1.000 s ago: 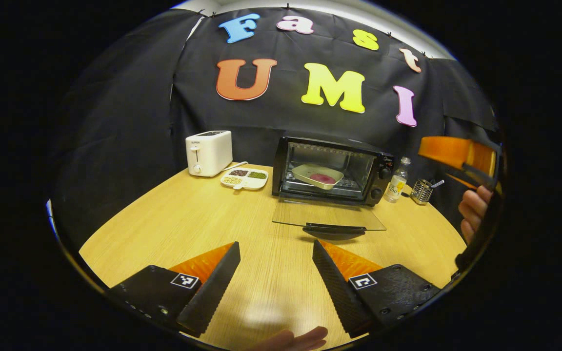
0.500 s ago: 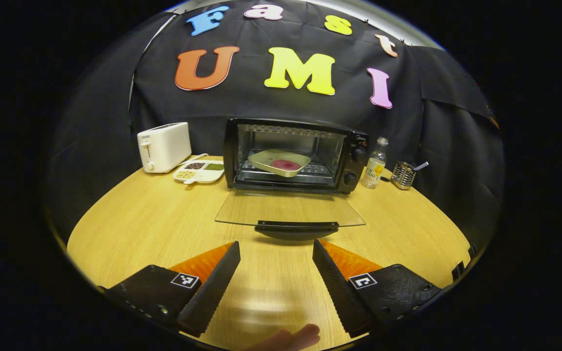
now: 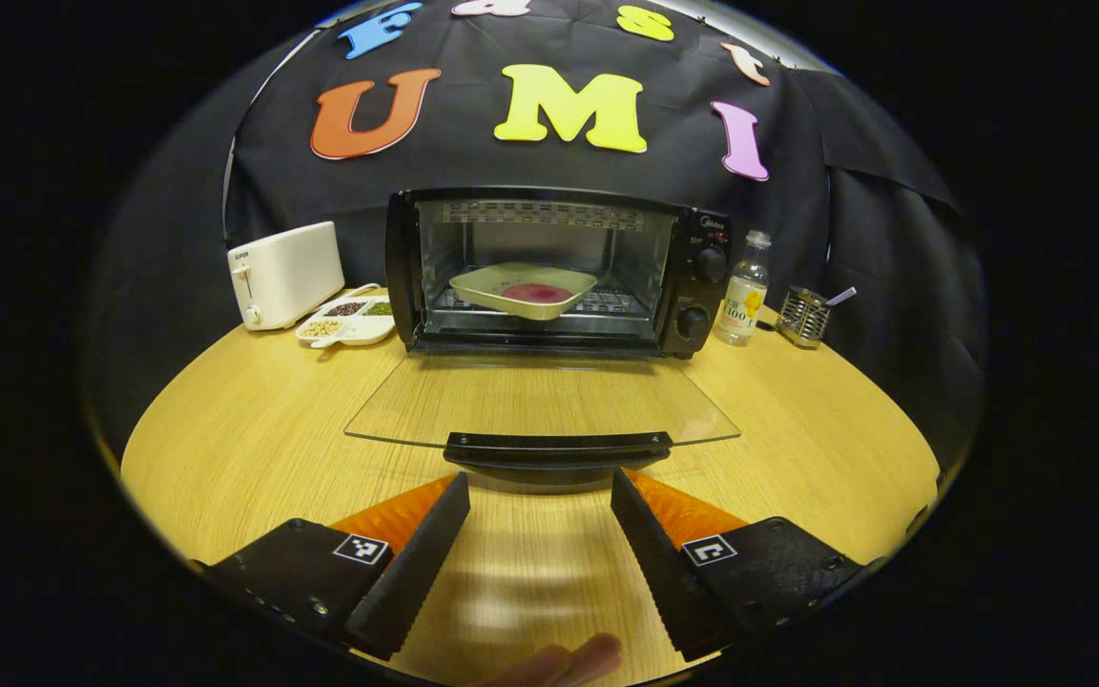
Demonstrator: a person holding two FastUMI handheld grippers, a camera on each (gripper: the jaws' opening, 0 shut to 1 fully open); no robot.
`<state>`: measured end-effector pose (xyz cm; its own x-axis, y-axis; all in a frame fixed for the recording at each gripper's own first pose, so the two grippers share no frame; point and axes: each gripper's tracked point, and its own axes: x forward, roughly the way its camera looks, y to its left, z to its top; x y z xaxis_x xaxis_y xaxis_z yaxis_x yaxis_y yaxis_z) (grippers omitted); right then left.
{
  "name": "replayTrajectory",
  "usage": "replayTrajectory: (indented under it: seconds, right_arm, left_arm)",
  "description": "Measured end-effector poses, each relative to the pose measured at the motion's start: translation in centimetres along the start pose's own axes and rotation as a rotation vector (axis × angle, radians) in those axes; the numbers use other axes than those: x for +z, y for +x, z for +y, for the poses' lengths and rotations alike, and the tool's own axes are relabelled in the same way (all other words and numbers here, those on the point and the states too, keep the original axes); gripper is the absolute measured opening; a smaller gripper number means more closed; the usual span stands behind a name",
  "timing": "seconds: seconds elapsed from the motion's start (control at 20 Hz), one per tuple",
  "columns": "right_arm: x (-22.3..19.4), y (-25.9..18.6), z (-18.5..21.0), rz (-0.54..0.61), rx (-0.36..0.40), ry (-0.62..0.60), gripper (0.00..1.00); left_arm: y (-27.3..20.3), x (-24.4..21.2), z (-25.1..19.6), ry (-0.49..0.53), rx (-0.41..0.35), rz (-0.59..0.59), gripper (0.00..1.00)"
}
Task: Open the electric oven with the left hand, put the food in, and close the electric oven.
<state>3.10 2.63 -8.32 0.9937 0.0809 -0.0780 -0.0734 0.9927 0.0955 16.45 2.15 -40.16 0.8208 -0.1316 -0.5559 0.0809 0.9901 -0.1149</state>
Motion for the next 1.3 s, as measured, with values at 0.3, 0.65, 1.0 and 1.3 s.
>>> replayTrajectory:
  seconds: [0.3, 0.65, 1.0, 1.3]
  right_arm:
    - [-1.4, -0.9, -2.5, 0.023, -0.027, 0.031, 0.94]
    - [-1.5, -1.3, -3.0, 0.044, -0.044, 0.045, 1.0]
    - [-0.4, -2.3, -2.8, 0.019, -0.044, 0.02, 1.0]
    - [-0.2, -2.4, -2.9, 0.019, -0.045, 0.019, 1.0]
  left_arm:
    - [2.2, -1.1, -0.8, -0.051, -0.003, 0.047, 0.96]
    - [2.2, -0.6, -0.6, -0.064, -0.003, 0.059, 0.96]
    - [1.9, -0.1, -0.1, -0.033, 0.024, 0.05, 0.98]
    - [1.5, 1.4, -0.6, 0.075, 0.051, 0.011, 0.96]
